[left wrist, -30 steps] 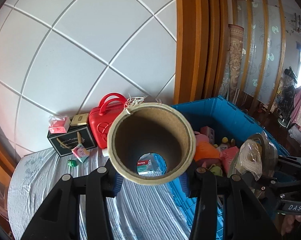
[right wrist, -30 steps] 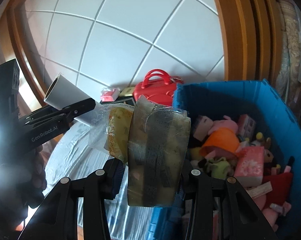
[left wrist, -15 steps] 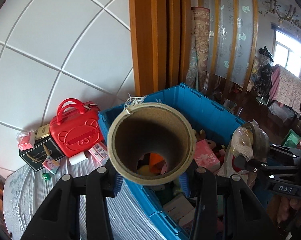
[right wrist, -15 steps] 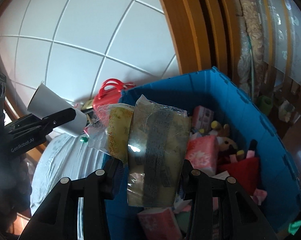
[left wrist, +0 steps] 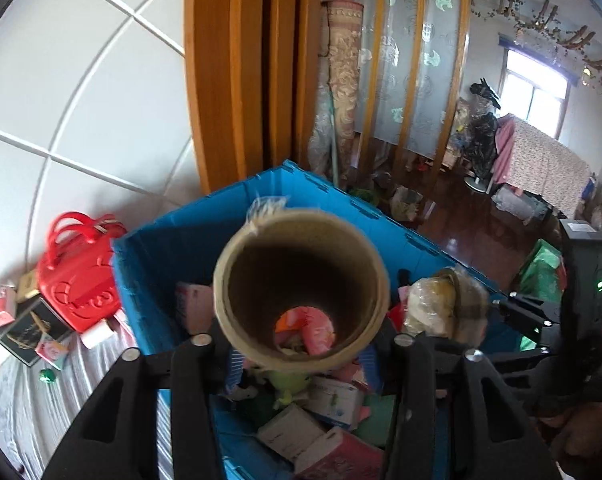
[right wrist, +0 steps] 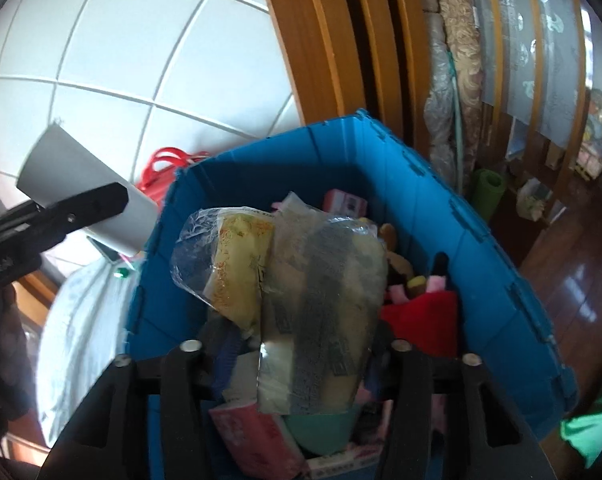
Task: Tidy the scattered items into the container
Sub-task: 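Open both tools over the crate to drop the roller and tape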
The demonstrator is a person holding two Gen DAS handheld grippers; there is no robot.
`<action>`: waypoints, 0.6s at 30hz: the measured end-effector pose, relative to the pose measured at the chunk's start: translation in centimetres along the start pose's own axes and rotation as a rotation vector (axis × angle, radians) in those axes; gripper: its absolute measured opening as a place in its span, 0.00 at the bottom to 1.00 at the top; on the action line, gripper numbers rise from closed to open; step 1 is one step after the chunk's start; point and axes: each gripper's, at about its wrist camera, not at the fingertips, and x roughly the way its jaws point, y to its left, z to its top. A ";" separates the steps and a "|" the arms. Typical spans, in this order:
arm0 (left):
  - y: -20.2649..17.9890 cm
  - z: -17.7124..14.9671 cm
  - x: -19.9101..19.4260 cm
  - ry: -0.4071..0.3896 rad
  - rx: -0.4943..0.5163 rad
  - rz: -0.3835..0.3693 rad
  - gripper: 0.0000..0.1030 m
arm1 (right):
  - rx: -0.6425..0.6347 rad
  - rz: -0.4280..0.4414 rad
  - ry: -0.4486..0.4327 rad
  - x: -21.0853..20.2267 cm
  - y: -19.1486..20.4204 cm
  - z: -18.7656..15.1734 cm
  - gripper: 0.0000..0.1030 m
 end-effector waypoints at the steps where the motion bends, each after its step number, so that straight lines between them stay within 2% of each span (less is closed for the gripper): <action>1: 0.1 0.0 0.1 -0.003 -0.011 0.023 0.99 | -0.006 -0.022 0.007 0.1 -0.1 0.0 0.98; 3: 0.1 -0.1 0.5 0.020 -0.022 0.046 1.00 | -0.008 -0.035 -0.003 -0.2 -0.4 0.0 1.00; 5: 0.2 -0.2 0.7 0.037 -0.023 0.049 1.00 | 0.003 -0.006 -0.009 -0.5 -0.9 -0.2 1.00; 11: 1.0 -1.3 -0.1 0.032 -0.036 0.092 1.00 | 0.033 0.019 -0.027 -1.1 -1.8 -0.1 1.00; 18: 2.7 -3.0 -1.7 0.014 -0.065 0.126 1.00 | 0.008 0.065 -0.052 -2.4 0.6 0.2 1.00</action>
